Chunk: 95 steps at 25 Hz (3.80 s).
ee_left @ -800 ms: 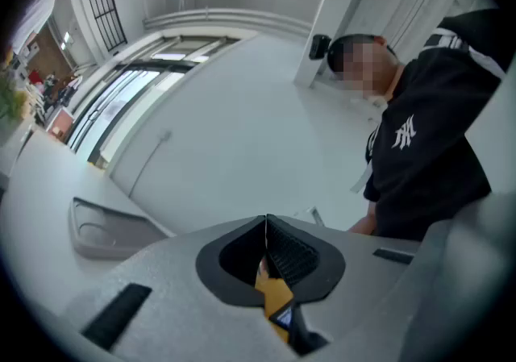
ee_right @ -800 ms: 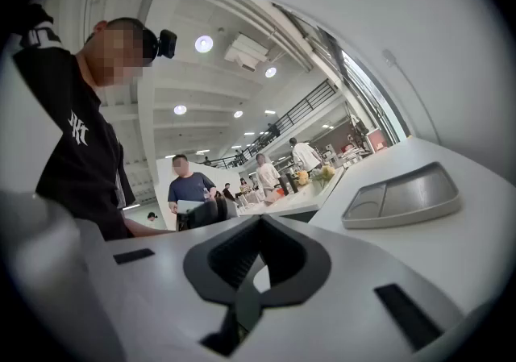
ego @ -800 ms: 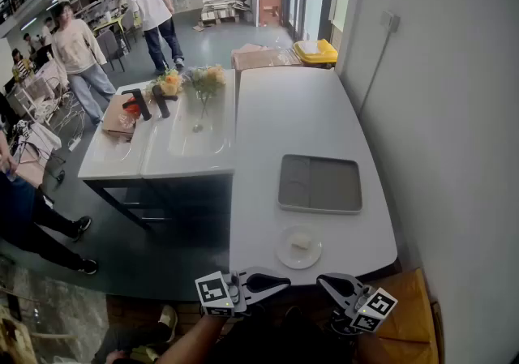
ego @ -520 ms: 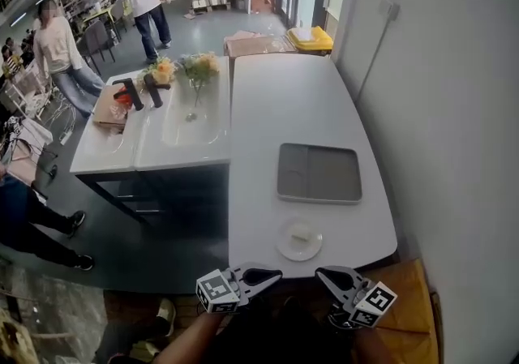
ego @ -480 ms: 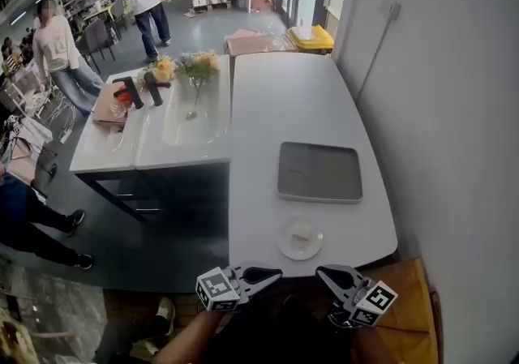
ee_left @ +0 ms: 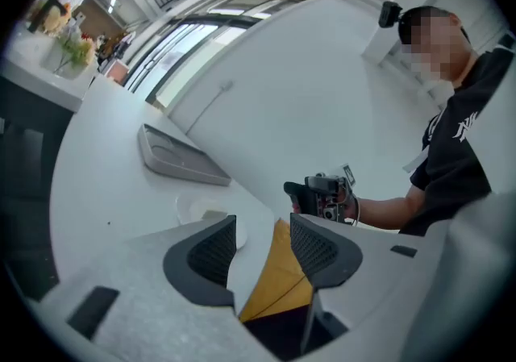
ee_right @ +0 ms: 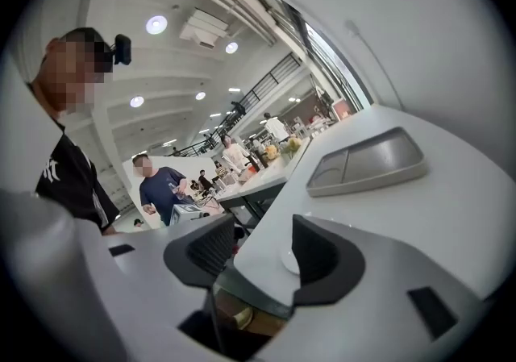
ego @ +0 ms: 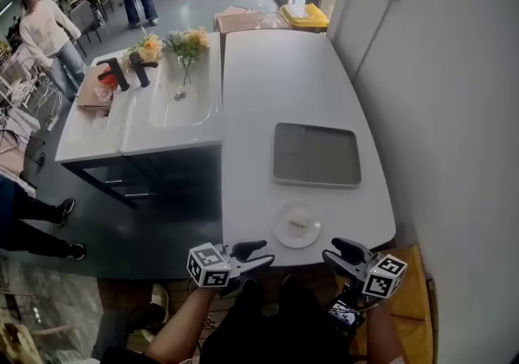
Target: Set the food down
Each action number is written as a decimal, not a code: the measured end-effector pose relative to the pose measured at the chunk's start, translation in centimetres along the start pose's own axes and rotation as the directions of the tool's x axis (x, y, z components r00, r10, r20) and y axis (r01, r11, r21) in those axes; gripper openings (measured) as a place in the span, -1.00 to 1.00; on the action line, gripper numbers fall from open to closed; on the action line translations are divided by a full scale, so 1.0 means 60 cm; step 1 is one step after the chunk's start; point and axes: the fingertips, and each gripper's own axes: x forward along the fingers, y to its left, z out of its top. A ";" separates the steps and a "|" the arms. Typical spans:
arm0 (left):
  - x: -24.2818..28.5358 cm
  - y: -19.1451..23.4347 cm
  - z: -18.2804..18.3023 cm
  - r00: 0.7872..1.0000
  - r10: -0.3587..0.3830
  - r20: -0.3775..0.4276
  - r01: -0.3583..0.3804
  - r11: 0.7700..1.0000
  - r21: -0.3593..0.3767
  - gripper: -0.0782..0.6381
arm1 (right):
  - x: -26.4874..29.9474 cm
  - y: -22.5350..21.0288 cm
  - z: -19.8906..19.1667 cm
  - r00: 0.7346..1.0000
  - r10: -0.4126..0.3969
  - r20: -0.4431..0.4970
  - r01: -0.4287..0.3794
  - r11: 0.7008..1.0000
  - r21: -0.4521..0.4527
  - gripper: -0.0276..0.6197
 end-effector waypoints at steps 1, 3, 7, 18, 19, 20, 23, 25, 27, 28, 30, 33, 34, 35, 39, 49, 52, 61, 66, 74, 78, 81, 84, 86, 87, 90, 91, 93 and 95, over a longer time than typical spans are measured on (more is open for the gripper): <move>0.002 0.011 -0.003 1.000 0.016 -0.021 -0.017 1.000 -0.020 -0.27 | 0.002 -0.014 -0.003 1.000 -0.001 -0.030 0.002 1.000 0.029 -0.31; 0.009 0.032 -0.008 0.996 0.072 -0.057 -0.076 0.995 -0.064 -0.24 | 0.006 -0.045 -0.012 0.995 -0.008 -0.102 0.014 0.998 0.056 -0.31; 0.040 0.066 -0.013 0.980 0.141 -0.138 -0.166 0.969 -0.184 -0.22 | 0.029 -0.123 -0.020 0.974 0.016 -0.228 0.009 0.994 0.110 -0.30; 0.100 0.158 -0.044 0.869 0.354 -0.346 -0.459 0.837 -0.298 -0.22 | 0.102 -0.262 -0.063 0.831 0.172 -0.528 -0.039 0.966 0.255 -0.30; 0.101 0.163 -0.049 0.864 0.351 -0.360 -0.465 0.831 -0.306 -0.21 | 0.110 -0.263 -0.067 0.820 0.183 -0.543 -0.042 0.964 0.261 -0.30; 0.102 0.167 -0.052 0.864 0.347 -0.365 -0.466 0.826 -0.317 -0.21 | 0.117 -0.262 -0.071 0.809 0.192 -0.556 -0.043 0.962 0.269 -0.30; 0.105 0.172 -0.052 0.871 0.327 -0.366 -0.455 0.819 -0.350 -0.22 | 0.127 -0.262 -0.075 0.789 0.208 -0.578 -0.033 0.954 0.300 -0.34; 0.109 0.175 -0.049 0.878 0.305 -0.370 -0.440 0.818 -0.371 -0.22 | 0.130 -0.260 -0.076 0.783 0.214 -0.585 -0.020 0.947 0.319 -0.36; 0.111 0.180 -0.048 0.883 0.288 -0.370 -0.430 0.813 -0.392 -0.22 | 0.136 -0.257 -0.082 0.773 0.225 -0.592 -0.013 0.940 0.340 -0.36; 0.111 0.182 -0.049 0.886 0.281 -0.368 -0.425 0.809 -0.405 -0.22 | 0.139 -0.253 -0.086 0.768 0.235 -0.596 -0.012 0.935 0.354 -0.38; 0.113 0.182 -0.051 0.889 0.268 -0.370 -0.419 0.801 -0.427 -0.23 | 0.144 -0.248 -0.092 0.760 0.249 -0.601 -0.005 0.926 0.378 -0.39; 0.117 0.183 -0.051 0.884 0.255 -0.391 -0.419 0.802 -0.425 -0.27 | 0.145 -0.250 -0.090 0.763 0.238 -0.601 0.015 0.923 0.385 -0.44; 0.118 0.184 -0.051 0.884 0.250 -0.396 -0.418 0.803 -0.425 -0.29 | 0.145 -0.252 -0.090 0.764 0.234 -0.601 0.021 0.922 0.386 -0.45; 0.119 0.185 -0.051 0.884 0.245 -0.399 -0.415 0.804 -0.425 -0.29 | 0.146 -0.254 -0.090 0.764 0.230 -0.602 0.028 0.921 0.388 -0.45; 0.115 0.192 -0.061 0.877 0.239 -0.417 -0.418 0.807 -0.417 -0.46 | 0.149 -0.269 -0.096 0.767 0.181 -0.615 0.080 0.925 0.373 -0.72; 0.113 0.187 -0.055 0.904 0.183 -0.386 -0.357 0.821 -0.446 -0.67 | 0.137 -0.270 -0.075 0.842 0.201 -0.501 0.113 0.842 0.527 -0.86; 0.112 0.183 -0.035 0.911 0.168 -0.376 -0.331 0.841 -0.428 -0.67 | 0.130 -0.259 -0.055 0.864 0.186 -0.468 0.108 0.839 0.533 -0.87; 0.147 0.172 0.046 0.915 0.138 -0.380 -0.270 0.909 -0.318 -0.67 | 0.090 -0.249 0.028 0.911 0.080 -0.404 0.122 0.885 0.449 -0.87; 0.181 0.175 0.091 0.912 0.141 -0.386 -0.262 0.923 -0.280 -0.67 | 0.075 -0.268 0.079 0.923 0.053 -0.381 0.121 0.901 0.417 -0.87; 0.251 0.225 0.168 0.890 0.212 -0.404 -0.321 0.920 -0.225 -0.67 | 0.084 -0.350 0.151 0.933 0.071 -0.352 0.082 0.912 0.402 -0.87; 0.294 0.266 0.194 0.878 0.247 -0.410 -0.357 0.908 -0.218 -0.67 | 0.099 -0.408 0.185 0.934 0.074 -0.349 0.074 0.917 0.392 -0.87; 0.319 0.298 0.207 0.866 0.267 -0.423 -0.380 0.901 -0.208 -0.67 | 0.112 -0.447 0.205 0.933 0.067 -0.353 0.079 0.921 0.382 -0.87; 0.337 0.329 0.216 0.856 0.278 -0.437 -0.395 0.896 -0.202 -0.67 | 0.126 -0.478 0.215 0.929 0.056 -0.365 0.091 0.923 0.373 -0.87; 0.348 0.346 0.218 0.848 0.283 -0.448 -0.402 0.894 -0.196 -0.67 | 0.134 -0.496 0.217 0.927 0.046 -0.372 0.101 0.925 0.367 -0.86; 0.353 0.353 0.217 0.841 0.288 -0.458 -0.408 0.894 -0.186 -0.67 | 0.136 -0.503 0.218 0.925 0.040 -0.377 0.108 0.926 0.362 -0.86; 0.363 0.366 0.206 0.796 0.314 -0.518 -0.432 0.894 -0.121 -0.67 | 0.141 -0.517 0.216 0.912 0.010 -0.410 0.135 0.936 0.325 -0.86; 0.366 0.369 0.201 0.780 0.321 -0.537 -0.437 0.893 -0.102 -0.67 | 0.142 -0.521 0.214 0.906 -0.001 -0.423 0.146 0.939 0.311 -0.86; 0.370 0.377 0.194 0.759 0.326 -0.563 -0.443 0.893 -0.081 -0.67 | 0.146 -0.529 0.211 0.896 -0.017 -0.443 0.162 0.943 0.290 -0.86; 0.373 0.385 0.188 0.747 0.326 -0.580 -0.445 0.892 -0.072 -0.67 | 0.151 -0.536 0.208 0.889 -0.025 -0.458 0.170 0.945 0.279 -0.86</move>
